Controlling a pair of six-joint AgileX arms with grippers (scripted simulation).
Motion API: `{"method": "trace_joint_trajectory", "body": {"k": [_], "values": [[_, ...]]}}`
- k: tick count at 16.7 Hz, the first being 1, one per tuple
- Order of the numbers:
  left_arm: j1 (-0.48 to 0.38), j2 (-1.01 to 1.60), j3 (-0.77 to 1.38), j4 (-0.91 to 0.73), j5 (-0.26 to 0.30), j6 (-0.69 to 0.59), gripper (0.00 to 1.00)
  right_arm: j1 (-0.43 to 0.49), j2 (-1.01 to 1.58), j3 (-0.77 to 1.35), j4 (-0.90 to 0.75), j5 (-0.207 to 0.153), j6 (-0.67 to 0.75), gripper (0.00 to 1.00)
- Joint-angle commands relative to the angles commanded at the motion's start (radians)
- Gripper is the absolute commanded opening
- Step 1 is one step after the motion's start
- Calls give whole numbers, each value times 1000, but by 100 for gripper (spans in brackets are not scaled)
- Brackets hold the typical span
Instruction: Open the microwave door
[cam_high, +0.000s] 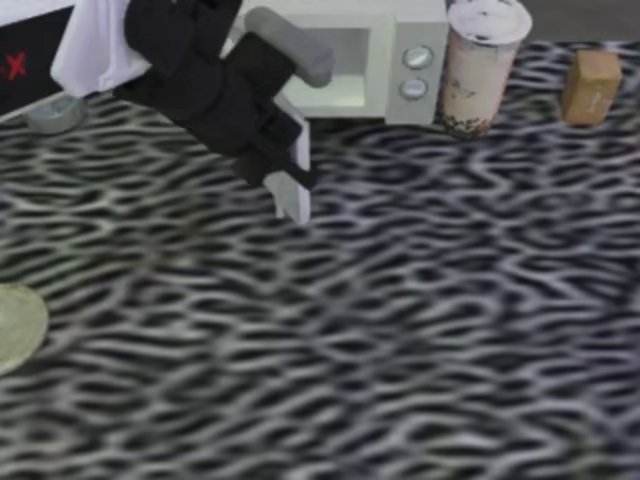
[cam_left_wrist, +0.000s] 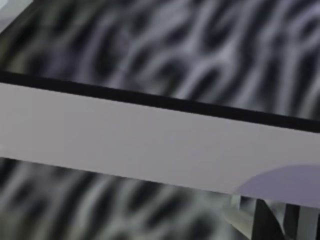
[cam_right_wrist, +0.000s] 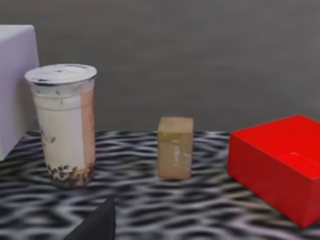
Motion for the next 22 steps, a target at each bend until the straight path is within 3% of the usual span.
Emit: {"method": "trace_joint_trajectory", "body": {"k": [7, 22], "values": [[61, -30, -32, -31, 73, 150, 0, 0, 0, 0, 0, 0, 0, 100], [61, -30, -32, -31, 73, 151, 0, 0, 0, 0, 0, 0, 0, 100]]}}
